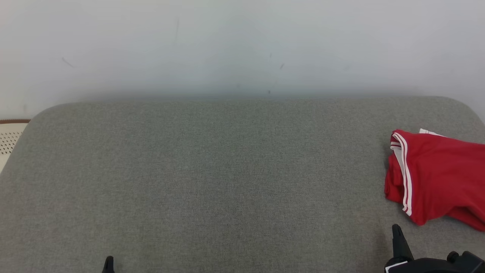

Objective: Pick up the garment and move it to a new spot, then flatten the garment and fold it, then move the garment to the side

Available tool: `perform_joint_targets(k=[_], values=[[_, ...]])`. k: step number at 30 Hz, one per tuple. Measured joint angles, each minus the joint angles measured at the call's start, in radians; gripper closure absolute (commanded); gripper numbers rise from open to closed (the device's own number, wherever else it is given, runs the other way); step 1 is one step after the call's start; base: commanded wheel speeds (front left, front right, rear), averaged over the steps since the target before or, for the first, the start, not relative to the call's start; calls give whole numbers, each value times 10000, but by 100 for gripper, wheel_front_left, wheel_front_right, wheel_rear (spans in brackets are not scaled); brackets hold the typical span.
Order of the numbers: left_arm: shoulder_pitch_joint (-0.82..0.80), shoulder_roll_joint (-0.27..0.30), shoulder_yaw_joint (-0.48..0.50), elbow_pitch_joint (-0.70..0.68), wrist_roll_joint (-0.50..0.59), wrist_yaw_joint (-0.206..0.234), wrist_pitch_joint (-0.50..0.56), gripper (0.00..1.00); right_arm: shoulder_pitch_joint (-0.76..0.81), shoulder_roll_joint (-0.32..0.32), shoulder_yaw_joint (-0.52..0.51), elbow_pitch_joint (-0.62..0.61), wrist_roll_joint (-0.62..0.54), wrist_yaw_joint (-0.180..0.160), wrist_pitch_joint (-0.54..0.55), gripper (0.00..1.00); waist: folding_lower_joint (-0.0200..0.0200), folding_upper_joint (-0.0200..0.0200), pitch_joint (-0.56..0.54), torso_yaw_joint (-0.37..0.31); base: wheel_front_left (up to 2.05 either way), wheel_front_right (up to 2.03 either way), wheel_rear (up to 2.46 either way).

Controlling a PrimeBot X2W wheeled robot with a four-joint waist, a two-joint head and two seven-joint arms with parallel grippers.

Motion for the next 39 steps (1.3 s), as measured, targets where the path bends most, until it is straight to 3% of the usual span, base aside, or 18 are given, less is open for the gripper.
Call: perform_joint_targets(k=[39], values=[[-481, 4, 330, -48, -4316, -355, 1039, 100, -250, 25, -736, -313, 4405, -4, 1058, 100, 0, 0, 82, 118, 0, 0, 0]])
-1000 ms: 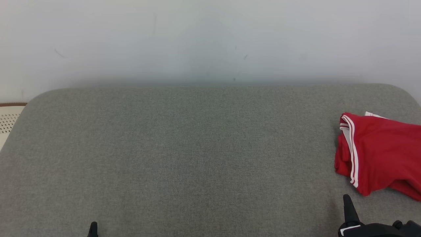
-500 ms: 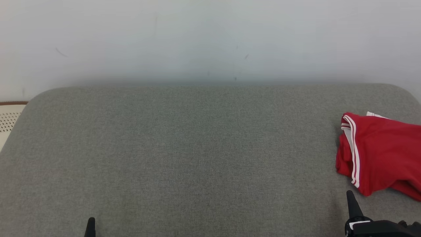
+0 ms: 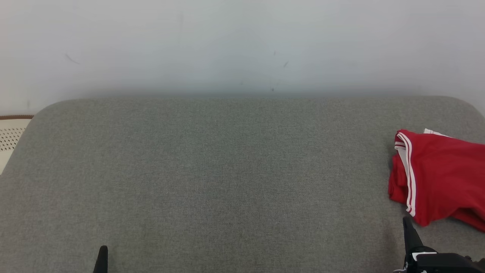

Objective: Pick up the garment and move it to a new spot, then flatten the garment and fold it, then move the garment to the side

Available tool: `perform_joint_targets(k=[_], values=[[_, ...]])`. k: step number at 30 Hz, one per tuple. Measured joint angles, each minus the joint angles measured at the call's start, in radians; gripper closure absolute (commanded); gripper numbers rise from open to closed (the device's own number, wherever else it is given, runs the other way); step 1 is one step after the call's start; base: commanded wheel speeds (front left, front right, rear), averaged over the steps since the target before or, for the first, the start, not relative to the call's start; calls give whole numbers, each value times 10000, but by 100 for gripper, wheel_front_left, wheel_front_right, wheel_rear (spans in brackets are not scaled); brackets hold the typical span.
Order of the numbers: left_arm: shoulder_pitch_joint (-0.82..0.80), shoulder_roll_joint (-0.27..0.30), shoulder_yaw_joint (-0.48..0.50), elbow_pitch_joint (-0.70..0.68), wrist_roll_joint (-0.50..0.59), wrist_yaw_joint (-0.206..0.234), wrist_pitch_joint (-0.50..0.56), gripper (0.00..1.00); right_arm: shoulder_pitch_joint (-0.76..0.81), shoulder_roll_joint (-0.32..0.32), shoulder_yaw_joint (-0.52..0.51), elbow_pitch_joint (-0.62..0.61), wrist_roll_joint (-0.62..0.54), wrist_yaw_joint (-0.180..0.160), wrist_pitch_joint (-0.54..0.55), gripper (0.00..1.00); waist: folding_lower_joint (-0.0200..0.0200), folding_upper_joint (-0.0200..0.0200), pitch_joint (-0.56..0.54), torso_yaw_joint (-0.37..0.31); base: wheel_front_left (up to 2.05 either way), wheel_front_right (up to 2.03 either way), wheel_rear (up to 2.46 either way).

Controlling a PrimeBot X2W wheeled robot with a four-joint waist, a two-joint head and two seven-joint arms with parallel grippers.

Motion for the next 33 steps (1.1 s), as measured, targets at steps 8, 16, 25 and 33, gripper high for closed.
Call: perform_joint_targets(k=[8, 16, 25, 33], values=[[-47, 0, 50, -4, -685, -69, 173, 100, -142, 10, -128, -59, 694, -2, 176, 100, 0, 0, 17, 24, 0, 0, 0], [-112, 2, 100, -10, -1336, -94, 345, 100, -156, 21, -245, -96, 1352, -2, 351, 100, 0, 0, 33, 47, 0, 0, 0], [-206, 2, 167, -25, -2008, -167, 522, 100, -175, 33, -368, -136, 2052, -2, 527, 100, 0, 0, 51, 74, 0, 0, 0], [-244, 4, 219, -29, -2589, -230, 654, 100, -209, 44, -481, -178, 2635, 0, 679, 100, 0, 0, 68, 97, 0, 0, 0]])
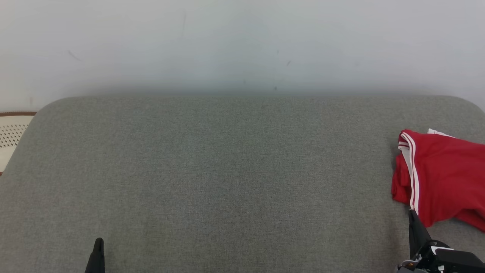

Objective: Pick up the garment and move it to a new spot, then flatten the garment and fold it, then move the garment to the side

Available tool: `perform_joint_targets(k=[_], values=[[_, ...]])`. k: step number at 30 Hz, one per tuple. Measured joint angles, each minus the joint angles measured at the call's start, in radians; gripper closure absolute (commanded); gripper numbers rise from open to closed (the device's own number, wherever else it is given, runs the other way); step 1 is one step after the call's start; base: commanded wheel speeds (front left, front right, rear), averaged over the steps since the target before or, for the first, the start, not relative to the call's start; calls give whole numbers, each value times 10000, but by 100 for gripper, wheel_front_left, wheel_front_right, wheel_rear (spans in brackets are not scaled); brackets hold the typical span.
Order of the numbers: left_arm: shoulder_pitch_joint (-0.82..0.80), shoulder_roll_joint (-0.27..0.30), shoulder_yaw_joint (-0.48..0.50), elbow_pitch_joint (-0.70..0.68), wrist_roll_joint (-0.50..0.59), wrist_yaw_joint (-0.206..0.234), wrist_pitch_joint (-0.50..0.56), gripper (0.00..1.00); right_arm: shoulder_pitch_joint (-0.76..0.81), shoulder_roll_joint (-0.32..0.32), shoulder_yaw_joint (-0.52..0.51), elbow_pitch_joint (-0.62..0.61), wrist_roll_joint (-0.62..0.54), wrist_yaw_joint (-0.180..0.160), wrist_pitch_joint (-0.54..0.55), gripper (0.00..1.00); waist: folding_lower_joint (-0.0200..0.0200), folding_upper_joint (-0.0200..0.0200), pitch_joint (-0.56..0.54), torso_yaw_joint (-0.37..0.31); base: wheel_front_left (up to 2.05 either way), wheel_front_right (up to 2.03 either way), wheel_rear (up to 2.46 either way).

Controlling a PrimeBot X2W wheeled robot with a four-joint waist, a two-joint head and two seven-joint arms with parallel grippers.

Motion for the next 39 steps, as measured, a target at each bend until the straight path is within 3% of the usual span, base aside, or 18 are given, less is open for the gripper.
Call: perform_joint_targets(k=[6, 39], values=[[-38, 0, 27, -2, -370, -25, 88, 100, -75, 8, -69, -29, 414, -2, 105, 100, 0, 0, 11, 16, 0, 0, 0], [-56, 0, 27, -6, -387, -25, 88, 100, -115, 35, -111, -38, 408, -2, 117, 100, 0, 0, 11, 16, 0, 0, 0]])
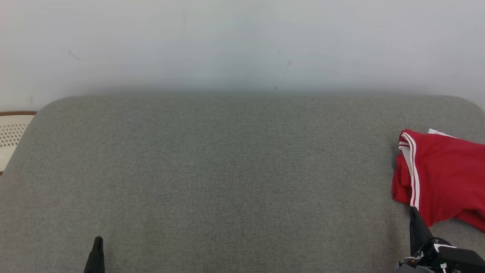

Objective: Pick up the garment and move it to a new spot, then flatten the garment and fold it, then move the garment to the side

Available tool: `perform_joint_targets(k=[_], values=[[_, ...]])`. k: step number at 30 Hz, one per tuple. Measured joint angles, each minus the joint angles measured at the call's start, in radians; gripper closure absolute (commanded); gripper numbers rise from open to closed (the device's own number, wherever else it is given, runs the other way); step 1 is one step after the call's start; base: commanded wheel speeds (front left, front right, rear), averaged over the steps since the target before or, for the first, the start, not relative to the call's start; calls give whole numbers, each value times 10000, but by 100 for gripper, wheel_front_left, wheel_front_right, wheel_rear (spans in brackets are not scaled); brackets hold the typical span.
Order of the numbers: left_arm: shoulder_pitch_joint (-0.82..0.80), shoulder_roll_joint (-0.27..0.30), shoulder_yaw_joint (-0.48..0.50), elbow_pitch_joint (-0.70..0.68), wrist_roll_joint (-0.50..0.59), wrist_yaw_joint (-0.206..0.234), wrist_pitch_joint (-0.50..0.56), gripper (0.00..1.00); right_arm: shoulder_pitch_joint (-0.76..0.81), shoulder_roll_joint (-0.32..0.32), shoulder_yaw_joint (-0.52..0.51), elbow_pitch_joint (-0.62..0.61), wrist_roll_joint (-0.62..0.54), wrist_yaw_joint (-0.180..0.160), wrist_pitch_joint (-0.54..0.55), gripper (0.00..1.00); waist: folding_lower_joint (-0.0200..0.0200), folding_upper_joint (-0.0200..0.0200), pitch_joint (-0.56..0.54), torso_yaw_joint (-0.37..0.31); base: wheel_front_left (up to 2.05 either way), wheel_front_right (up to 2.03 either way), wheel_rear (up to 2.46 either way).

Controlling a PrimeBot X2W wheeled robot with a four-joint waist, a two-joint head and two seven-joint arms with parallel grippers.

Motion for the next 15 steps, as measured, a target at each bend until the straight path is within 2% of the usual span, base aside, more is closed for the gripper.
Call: perform_joint_targets(k=[15], values=[[0, 0, 0, 0, 0, 0, 0, 100, 0, 8, -12, 0, -4, 0, 6, 100, 0, 0, 0, 0, 0, 0, 0]])
